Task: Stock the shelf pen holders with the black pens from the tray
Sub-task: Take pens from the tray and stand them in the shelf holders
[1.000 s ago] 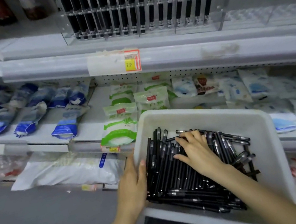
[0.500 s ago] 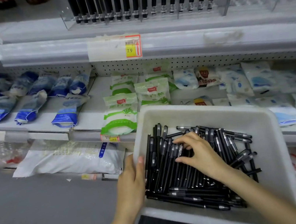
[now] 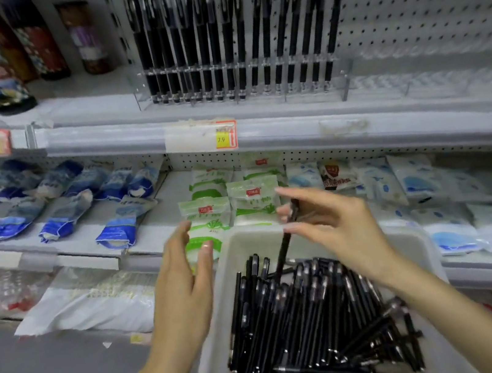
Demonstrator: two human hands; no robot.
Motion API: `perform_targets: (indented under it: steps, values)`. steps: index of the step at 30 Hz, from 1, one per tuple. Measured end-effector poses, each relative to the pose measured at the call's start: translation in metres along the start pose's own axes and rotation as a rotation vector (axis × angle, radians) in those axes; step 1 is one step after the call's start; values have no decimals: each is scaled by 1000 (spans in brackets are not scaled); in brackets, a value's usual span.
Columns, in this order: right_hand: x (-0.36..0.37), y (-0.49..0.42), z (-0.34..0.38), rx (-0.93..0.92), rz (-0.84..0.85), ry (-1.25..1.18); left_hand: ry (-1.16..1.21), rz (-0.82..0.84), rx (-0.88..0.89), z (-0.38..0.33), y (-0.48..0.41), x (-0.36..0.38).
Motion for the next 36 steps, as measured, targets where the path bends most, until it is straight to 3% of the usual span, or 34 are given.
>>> perform_targets:
  steps: [5,9,15,25,36]
  values:
    - [-82,-60,116,-327,-202,61,-187,-125,284,-84,-66,-41]
    - [-128,-105,163,-452,-345,192,-480,-135,481,-122,-117,-38]
    - [-155,-162,156,-371,-393,289,-749,-106,525,-122,-168,-14]
    - [-152,-188,122,-273,-403,286,-683,-118,554,-111,-180,-9]
    - [-134,-201,127,-244,-345,630,-627,-132,579,-110,-182,-7]
Point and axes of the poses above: each hand's wrist, its own y-axis away from the middle knuckle, its own x-axis out of the palm, z = x × y, the point moved 6 cm from there along -y, towards the middle knuckle, and after that the axes turned 12 degrees about z, right-handed, at the moved point
